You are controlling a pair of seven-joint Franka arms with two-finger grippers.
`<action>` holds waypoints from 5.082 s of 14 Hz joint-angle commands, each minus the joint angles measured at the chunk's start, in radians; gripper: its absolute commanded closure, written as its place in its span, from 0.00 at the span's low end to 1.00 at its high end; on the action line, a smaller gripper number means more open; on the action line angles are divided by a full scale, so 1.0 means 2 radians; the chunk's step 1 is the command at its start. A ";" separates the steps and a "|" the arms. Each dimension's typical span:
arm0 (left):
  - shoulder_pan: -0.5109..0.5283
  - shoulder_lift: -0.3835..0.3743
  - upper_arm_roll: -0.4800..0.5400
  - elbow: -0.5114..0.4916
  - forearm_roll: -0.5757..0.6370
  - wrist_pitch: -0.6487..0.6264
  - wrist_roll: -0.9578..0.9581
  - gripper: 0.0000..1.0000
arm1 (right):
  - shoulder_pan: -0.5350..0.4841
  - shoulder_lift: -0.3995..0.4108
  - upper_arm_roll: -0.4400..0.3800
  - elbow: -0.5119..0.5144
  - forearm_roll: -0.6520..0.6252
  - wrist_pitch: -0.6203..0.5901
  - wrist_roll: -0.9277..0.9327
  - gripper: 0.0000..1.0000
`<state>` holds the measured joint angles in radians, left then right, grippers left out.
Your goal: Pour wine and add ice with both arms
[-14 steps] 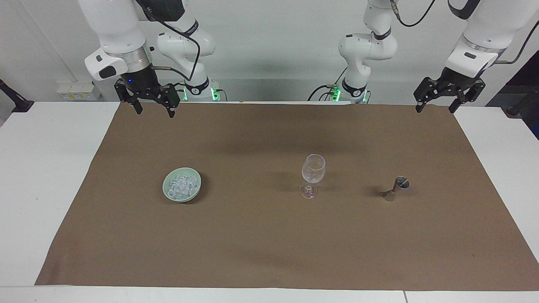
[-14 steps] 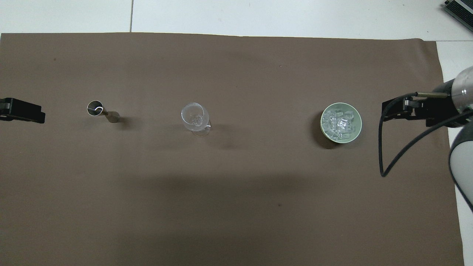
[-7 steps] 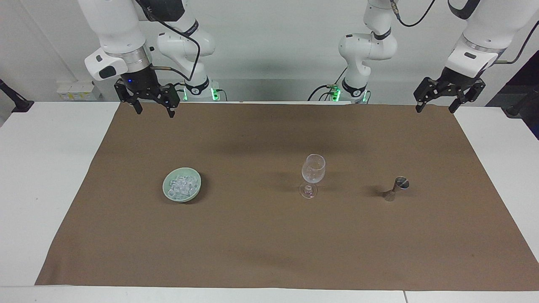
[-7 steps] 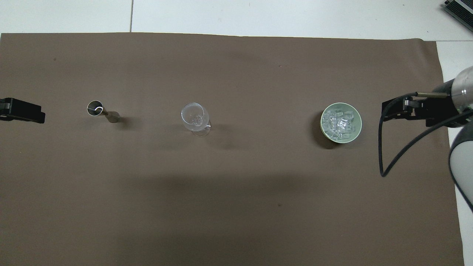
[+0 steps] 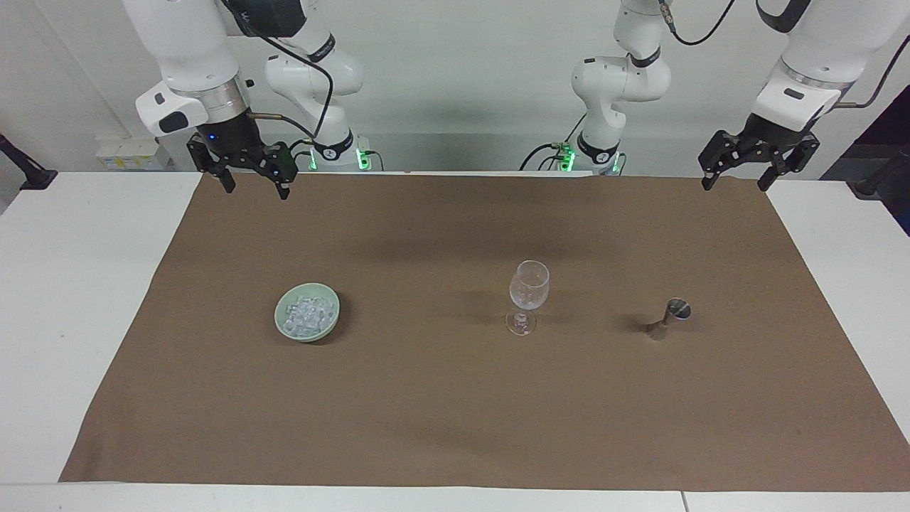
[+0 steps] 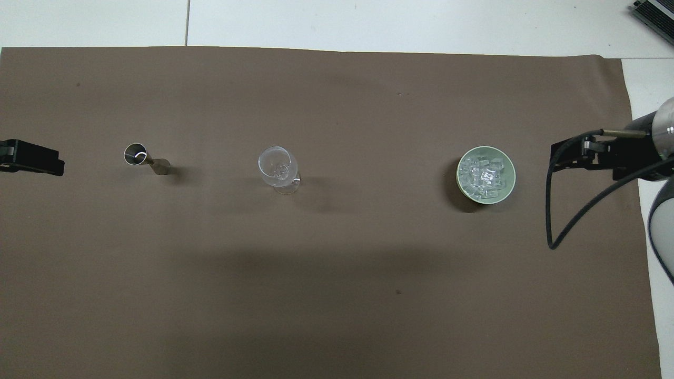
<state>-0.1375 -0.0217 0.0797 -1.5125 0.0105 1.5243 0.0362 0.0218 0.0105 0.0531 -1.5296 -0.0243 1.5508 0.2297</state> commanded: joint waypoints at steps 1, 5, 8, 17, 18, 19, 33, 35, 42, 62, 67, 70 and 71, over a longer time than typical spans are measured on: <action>0.001 -0.009 0.001 -0.007 0.000 -0.001 0.006 0.00 | -0.007 0.003 0.003 0.006 0.008 -0.003 -0.008 0.00; 0.001 -0.009 0.001 -0.007 0.000 -0.001 0.006 0.00 | -0.008 0.003 0.003 0.006 0.008 -0.004 -0.008 0.00; 0.001 -0.009 0.001 -0.007 0.000 -0.001 0.006 0.00 | -0.007 0.003 0.003 0.006 0.008 -0.003 -0.008 0.00; 0.003 -0.010 0.005 0.008 0.001 0.003 0.006 0.00 | -0.008 0.003 0.003 0.006 0.008 -0.004 -0.008 0.00; 0.007 -0.011 0.011 0.011 0.000 0.003 0.007 0.00 | -0.007 0.003 0.003 0.006 0.008 -0.003 -0.008 0.00; 0.008 -0.011 0.012 0.011 0.000 0.001 0.008 0.00 | -0.007 0.004 0.003 0.006 0.008 -0.003 -0.008 0.00; -0.005 0.002 0.014 0.024 -0.004 -0.001 0.009 0.00 | -0.007 0.003 0.003 0.006 0.008 -0.003 -0.008 0.00; -0.009 0.004 0.015 0.025 -0.004 -0.001 0.009 0.00 | -0.007 0.003 0.003 0.006 0.008 -0.003 -0.008 0.00; 0.016 0.009 0.018 0.019 -0.109 -0.002 0.012 0.00 | -0.007 0.003 0.003 0.006 0.008 -0.003 -0.008 0.00; 0.033 0.042 0.022 0.024 -0.087 0.026 0.054 0.00 | -0.007 0.003 0.003 0.006 0.008 -0.004 -0.008 0.00; 0.067 0.038 0.022 0.022 -0.093 0.022 0.209 0.00 | -0.008 0.003 0.003 0.006 0.008 -0.003 -0.008 0.00; 0.102 0.039 0.022 0.011 -0.126 0.019 0.328 0.00 | -0.007 0.003 0.003 0.006 0.008 -0.003 -0.008 0.00; 0.116 0.041 0.022 0.006 -0.154 0.019 0.370 0.00 | -0.008 0.003 0.003 0.006 0.008 -0.003 -0.008 0.00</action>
<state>0.0458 0.0583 0.1311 -1.4820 -0.2256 1.5672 0.6368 0.0216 0.0108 0.0532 -1.5294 -0.0242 1.5508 0.2297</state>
